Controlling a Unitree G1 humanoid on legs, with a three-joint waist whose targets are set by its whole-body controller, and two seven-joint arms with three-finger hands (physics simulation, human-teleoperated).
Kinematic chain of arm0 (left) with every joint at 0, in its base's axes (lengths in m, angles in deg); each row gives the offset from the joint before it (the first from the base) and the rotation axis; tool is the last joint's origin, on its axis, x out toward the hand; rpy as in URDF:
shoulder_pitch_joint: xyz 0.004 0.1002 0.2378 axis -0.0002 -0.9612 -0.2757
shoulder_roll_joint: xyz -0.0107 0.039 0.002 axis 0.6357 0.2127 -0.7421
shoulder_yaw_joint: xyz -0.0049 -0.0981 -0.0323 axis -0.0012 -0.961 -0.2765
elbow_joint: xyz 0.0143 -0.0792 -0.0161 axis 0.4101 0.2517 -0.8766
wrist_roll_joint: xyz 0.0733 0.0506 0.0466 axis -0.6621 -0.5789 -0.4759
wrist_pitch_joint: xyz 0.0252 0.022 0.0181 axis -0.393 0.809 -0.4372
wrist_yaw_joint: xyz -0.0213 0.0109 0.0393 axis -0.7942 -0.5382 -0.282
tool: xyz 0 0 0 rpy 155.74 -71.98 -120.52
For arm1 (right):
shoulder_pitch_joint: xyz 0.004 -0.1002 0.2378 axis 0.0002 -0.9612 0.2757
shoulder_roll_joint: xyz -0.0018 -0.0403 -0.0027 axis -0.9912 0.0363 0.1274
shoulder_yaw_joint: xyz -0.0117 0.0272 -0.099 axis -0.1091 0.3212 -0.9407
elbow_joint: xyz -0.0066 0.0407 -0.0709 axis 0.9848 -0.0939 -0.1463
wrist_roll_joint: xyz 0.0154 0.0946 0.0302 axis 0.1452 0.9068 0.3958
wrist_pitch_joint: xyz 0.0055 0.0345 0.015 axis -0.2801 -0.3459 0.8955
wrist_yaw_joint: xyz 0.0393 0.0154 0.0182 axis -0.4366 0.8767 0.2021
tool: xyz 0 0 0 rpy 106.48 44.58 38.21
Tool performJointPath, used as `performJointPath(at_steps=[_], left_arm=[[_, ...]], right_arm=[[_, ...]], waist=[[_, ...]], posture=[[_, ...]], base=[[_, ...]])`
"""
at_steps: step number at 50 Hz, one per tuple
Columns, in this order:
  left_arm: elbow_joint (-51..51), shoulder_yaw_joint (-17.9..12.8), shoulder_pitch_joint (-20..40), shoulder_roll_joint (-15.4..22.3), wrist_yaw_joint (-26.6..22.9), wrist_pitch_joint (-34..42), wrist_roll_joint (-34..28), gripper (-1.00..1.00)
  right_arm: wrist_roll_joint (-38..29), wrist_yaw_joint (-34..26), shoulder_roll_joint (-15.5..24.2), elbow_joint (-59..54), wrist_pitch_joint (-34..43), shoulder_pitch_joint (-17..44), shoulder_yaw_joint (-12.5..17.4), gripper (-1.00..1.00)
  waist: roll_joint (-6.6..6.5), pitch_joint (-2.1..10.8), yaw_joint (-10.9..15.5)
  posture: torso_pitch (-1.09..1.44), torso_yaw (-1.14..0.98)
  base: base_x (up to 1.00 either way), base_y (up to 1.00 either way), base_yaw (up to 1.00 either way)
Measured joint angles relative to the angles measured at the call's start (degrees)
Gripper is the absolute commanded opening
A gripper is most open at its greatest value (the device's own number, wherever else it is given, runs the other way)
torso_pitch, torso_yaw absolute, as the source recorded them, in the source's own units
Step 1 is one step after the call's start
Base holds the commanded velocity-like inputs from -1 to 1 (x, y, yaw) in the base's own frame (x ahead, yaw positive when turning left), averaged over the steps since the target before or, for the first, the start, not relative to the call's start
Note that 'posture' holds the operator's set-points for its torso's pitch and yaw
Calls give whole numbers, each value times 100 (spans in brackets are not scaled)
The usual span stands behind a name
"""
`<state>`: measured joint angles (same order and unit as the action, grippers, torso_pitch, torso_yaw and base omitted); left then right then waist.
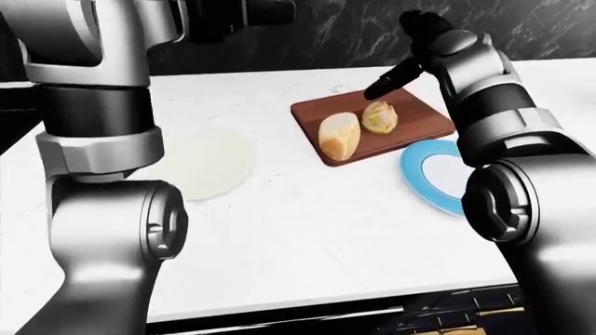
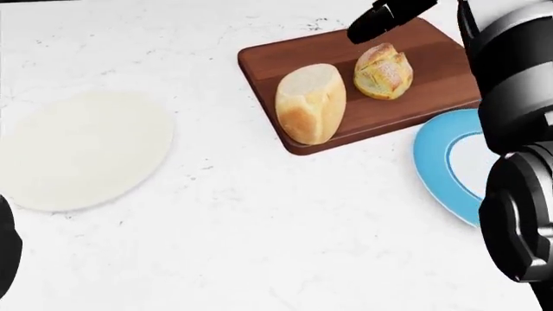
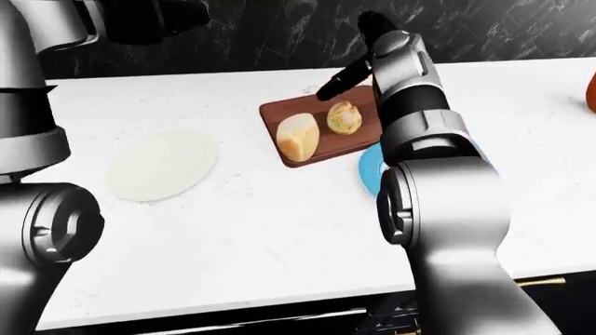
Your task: Place all breads on the cutting board.
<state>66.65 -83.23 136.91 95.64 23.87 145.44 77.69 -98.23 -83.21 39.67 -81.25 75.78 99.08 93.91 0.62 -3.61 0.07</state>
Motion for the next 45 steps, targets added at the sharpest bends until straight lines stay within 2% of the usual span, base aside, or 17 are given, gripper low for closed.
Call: performJointPath(at_steps=[7, 12, 15, 18, 24, 29, 32, 37, 45], left_arm=[[1430, -97, 271, -103, 549, -1447, -160, 100], [1413, -24, 49, -151, 777, -1815, -107, 100], [1294, -6, -93, -128, 1030, -2097, -152, 100], [777, -30, -386, -98, 1255, -2231, -198, 100], [-272, -29, -883, -67, 1618, -2322, -204, 100], [-1211, -3, -1093, -12, 1747, -2079, -220, 100], [-1988, -62, -1343, -16, 1846, -1834, -179, 100], [-2926, -139, -1768, -71, 2082, -1669, -126, 100], [-3504, -59, -1700, 27, 2173, -1630, -121, 100]], right_arm=[[680, -210, 84, 733, 707, 90, 222, 100], [1081, -339, 159, 2064, 1417, -149, 77, 100], [1252, -416, 208, 3311, 2029, -569, 59, 100], [1407, -436, 235, 4553, 2620, -1075, 81, 100], [1551, -445, 321, 6045, 3340, -1553, -22, 100], [1548, -565, 331, 7011, 3830, -1662, -98, 100], [1486, -636, 330, 7838, 4058, -1969, -152, 100], [1338, -656, 293, 8780, 4134, -2329, -112, 100], [1282, -385, 462, 9357, 4061, -2145, 122, 100]], waist=[[5, -6, 7], [22, 0, 18], [48, -3, 19], [53, -12, 27], [18, -48, 17], [-2, -50, 6], [-6, -34, 4], [-29, -61, 5], [-30, -99, -11]], posture=[[0, 0], [0, 0], [0, 0], [0, 0], [0, 0], [0, 0], [0, 0], [0, 0], [0, 0]], base=[[0, 0, 0], [0, 0, 0], [0, 0, 0], [0, 0, 0], [0, 0, 0], [0, 0, 0], [0, 0, 0], [0, 0, 0], [0, 0, 0]])
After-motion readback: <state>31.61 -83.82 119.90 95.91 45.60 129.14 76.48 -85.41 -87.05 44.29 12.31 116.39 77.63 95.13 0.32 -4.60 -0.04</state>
